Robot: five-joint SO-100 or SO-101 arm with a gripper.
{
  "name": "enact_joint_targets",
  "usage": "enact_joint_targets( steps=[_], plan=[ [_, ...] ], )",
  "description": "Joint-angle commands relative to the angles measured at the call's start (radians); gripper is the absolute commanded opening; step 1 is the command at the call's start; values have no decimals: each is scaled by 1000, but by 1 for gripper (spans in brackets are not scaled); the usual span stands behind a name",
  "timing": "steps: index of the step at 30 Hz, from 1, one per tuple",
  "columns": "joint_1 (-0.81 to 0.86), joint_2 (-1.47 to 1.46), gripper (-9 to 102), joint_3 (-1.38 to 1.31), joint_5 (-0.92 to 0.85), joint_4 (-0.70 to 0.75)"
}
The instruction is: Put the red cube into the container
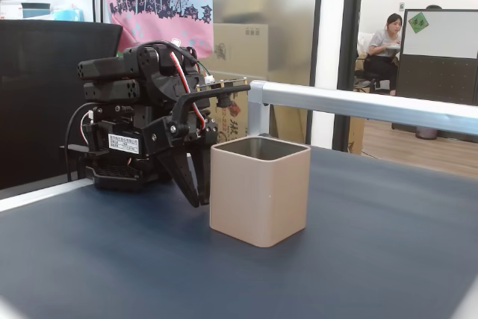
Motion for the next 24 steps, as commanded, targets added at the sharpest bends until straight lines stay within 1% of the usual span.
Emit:
enact_joint_targets(
  steps=[1,8,14,19,24],
  plan=[
    [12,71,1,11,12,6],
    [3,71,1,11,-11,8],
    [-118,71,0,11,-17,6],
    [-212,60,3,11,-46,-55],
    [-357,18,5,9,-52,-164]
  ],
)
